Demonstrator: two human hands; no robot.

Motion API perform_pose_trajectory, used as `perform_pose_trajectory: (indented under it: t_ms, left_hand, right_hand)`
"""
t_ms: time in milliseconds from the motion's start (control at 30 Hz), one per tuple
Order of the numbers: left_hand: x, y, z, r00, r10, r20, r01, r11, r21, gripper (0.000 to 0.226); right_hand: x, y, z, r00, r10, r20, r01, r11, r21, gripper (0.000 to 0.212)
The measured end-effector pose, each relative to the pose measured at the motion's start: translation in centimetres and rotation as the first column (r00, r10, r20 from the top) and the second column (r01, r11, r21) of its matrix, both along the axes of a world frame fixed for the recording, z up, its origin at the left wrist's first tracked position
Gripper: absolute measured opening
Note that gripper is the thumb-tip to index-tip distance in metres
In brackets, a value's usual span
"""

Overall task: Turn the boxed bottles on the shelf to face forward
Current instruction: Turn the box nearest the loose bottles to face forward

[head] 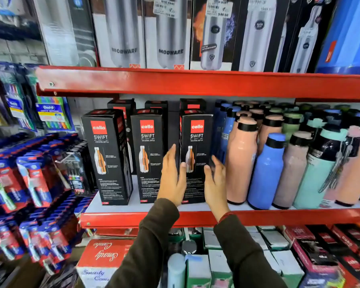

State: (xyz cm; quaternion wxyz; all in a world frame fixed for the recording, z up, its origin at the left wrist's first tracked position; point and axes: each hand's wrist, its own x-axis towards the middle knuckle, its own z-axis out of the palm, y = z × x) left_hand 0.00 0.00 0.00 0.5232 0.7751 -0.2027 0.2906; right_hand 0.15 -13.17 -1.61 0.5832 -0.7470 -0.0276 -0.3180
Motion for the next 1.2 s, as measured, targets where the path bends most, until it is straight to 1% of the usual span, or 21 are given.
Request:
perform_pose_trajectory:
  t_ms: [33,100,167,267,333,500,567,700,767,867,967,1100,1200]
  left_hand:
    - [0.2,-0.2,-0.4,0.998,-0.007,-0.062,0.006,1.000,-0.018,0.056]
    - [0.9,-0.3,-1.2,0.982,-0.030,-0.187,0.028,0.999,-0.015,0.055]
    - [1.4,-0.5,-2.2,0.952,-0.074,-0.298,0.066,0.997,-0.038,0.054]
    - [2.1,-0.5,-3.2,0.936,-0.054,-0.347,0.048,0.999,-0.024,0.053]
    - [2.6,-0.4,-3.5,0.938,-0.038,-0.344,0.023,0.999,-0.049,0.051]
    - [2.9,-0.5,-3.4,0.941,-0.060,-0.332,0.018,0.992,-0.128,0.048]
    - [2.9,-0.5,-3.2,0.940,-0.076,-0.334,0.019,0.985,-0.173,0.049]
    - [3.1,-0.9,-2.8,0.945,-0.101,-0.312,0.013,0.962,-0.271,0.049]
    - [2.9,-1.3,-2.7,0.954,-0.099,-0.284,0.001,0.945,-0.326,0.047]
    - [2.6,-1.8,-2.9,0.959,-0.130,-0.254,0.014,0.911,-0.412,0.041]
    - [2.3,-2.0,-3.3,0.965,-0.142,-0.222,0.021,0.880,-0.474,0.035]
    - [2.0,-2.2,-3.5,0.977,-0.083,-0.195,-0.012,0.899,-0.438,0.032]
    - [2.3,-2.2,-3.4,0.991,0.023,-0.129,-0.066,0.937,-0.342,0.029]
  right_hand:
    - [0.2,-0.1,-0.3,0.998,0.035,-0.048,-0.033,0.999,0.028,0.038]
    - [0.6,-0.2,-1.0,0.991,0.092,-0.097,-0.090,0.996,0.023,0.029]
    - [0.9,-0.3,-1.7,0.984,0.118,-0.134,-0.113,0.993,0.047,0.032]
    - [1.1,-0.6,-2.3,0.984,0.121,-0.128,-0.120,0.993,0.019,0.036]
    - [1.6,-0.8,-2.8,0.983,0.123,-0.138,-0.119,0.992,0.032,0.032]
    - [1.7,-1.0,-3.2,0.988,0.120,-0.097,-0.118,0.993,0.021,0.038]
    - [1.6,-1.5,-3.2,0.986,0.137,-0.092,-0.138,0.990,-0.002,0.049]
    - [1.5,-2.3,-2.4,0.985,0.157,-0.074,-0.166,0.977,-0.133,0.088]
    - [1.4,-2.4,-1.7,0.988,0.145,-0.043,-0.151,0.972,-0.181,0.094]
    - [1.5,-2.5,-1.3,0.992,0.128,-0.006,-0.126,0.973,-0.196,0.092]
    - [1.5,-2.5,-1.4,0.992,0.125,-0.003,-0.124,0.978,-0.170,0.086]
    - [1.7,-2.5,-1.5,0.995,0.098,0.007,-0.097,0.988,-0.120,0.086]
    - [1.9,-2.8,-1.4,0.995,0.098,-0.004,-0.098,0.989,-0.110,0.084]
